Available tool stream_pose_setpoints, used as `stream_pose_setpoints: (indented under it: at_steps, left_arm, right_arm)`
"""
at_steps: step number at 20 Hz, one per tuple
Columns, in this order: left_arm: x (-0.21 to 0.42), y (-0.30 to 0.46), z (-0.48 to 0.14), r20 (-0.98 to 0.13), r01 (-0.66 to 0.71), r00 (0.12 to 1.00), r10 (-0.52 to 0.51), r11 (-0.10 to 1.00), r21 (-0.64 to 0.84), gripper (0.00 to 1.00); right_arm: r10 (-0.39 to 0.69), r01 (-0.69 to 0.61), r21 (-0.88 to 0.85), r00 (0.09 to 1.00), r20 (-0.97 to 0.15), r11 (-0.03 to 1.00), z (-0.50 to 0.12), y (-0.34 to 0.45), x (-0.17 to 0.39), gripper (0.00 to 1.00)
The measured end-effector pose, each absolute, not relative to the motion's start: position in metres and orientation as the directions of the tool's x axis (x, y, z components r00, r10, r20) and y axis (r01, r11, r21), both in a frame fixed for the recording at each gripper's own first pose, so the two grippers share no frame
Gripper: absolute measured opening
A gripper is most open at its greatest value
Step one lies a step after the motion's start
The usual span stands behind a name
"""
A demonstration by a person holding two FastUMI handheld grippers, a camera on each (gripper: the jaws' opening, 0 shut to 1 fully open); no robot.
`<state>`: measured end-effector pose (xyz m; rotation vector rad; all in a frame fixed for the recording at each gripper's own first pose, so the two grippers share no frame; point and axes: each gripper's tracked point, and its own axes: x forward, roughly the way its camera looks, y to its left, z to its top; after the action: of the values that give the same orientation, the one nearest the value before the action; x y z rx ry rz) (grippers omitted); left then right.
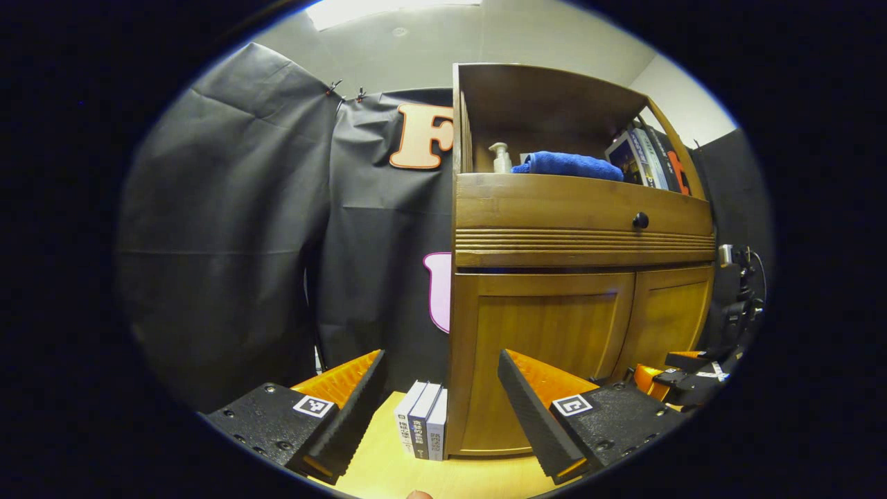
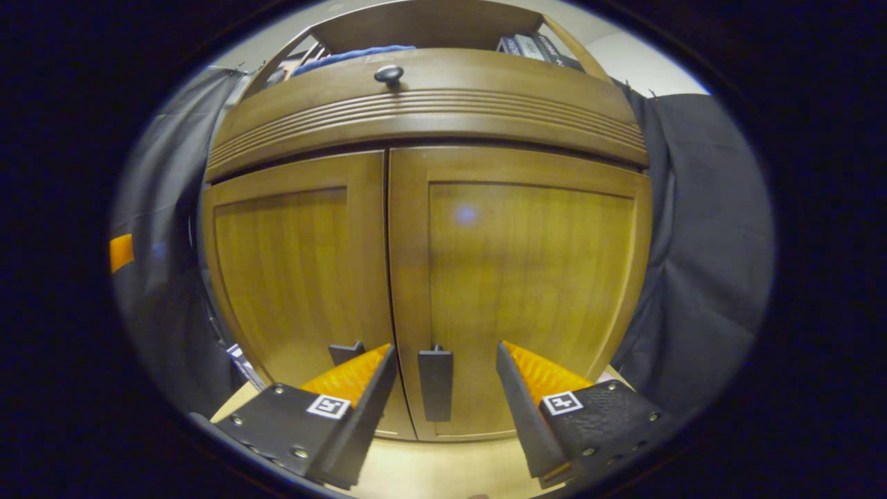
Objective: Open the right door of the double-door shoe cabinet with the right hand, and open the left door with the left hand.
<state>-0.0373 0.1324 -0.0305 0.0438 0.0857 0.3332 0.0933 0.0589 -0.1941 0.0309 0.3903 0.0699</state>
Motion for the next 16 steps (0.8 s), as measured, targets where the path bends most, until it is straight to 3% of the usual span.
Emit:
stream_pose_setpoints:
  at_steps: [1, 6, 8, 10, 11, 13, 15, 16]
  left_arm:
    - [-0.036, 0.135, -0.031, -0.077, -0.331, 0.939, 0.335, 0.942, 0.058, 0.98]
    - [-0.033, 0.145, -0.033, -0.081, -0.358, 0.929, 0.362, 0.932, 0.062, 0.98]
    - [-0.032, 0.147, -0.035, -0.087, -0.364, 0.925, 0.369, 0.929, 0.062, 0.98]
    - [-0.031, 0.147, -0.035, -0.087, -0.369, 0.924, 0.373, 0.928, 0.060, 0.98]
    - [-0.031, 0.147, -0.035, -0.089, -0.370, 0.923, 0.374, 0.927, 0.061, 0.98]
    - [-0.029, 0.145, -0.035, -0.094, -0.369, 0.923, 0.374, 0.927, 0.061, 0.98]
    - [-0.031, 0.140, -0.036, -0.098, -0.363, 0.925, 0.367, 0.930, 0.055, 0.98]
    - [-0.031, 0.137, -0.036, -0.099, -0.359, 0.927, 0.363, 0.932, 0.052, 0.98]
  right_arm:
    - [0.076, -0.066, 0.040, 0.918, -0.389, 0.997, -0.201, 0.063, 0.096, 0.71]
    - [0.060, -0.062, 0.010, 0.900, -0.432, 0.998, -0.229, 0.067, 0.121, 0.68]
    - [0.059, -0.062, 0.006, 0.895, -0.443, 0.998, -0.233, 0.070, 0.118, 0.46]
    - [0.072, -0.073, 0.016, 0.884, -0.461, 0.997, -0.239, 0.071, 0.120, 0.41]
    - [0.088, -0.084, 0.030, 0.884, -0.459, 0.996, -0.234, 0.073, 0.115, 0.43]
    - [0.078, -0.066, 0.042, 0.889, -0.450, 0.997, -0.240, 0.075, 0.119, 0.31]
    - [0.061, -0.052, 0.033, 0.898, -0.435, 0.998, -0.240, 0.072, 0.120, 0.32]
    - [0.063, -0.053, 0.034, 0.898, -0.435, 0.998, -0.238, 0.072, 0.121, 0.27]
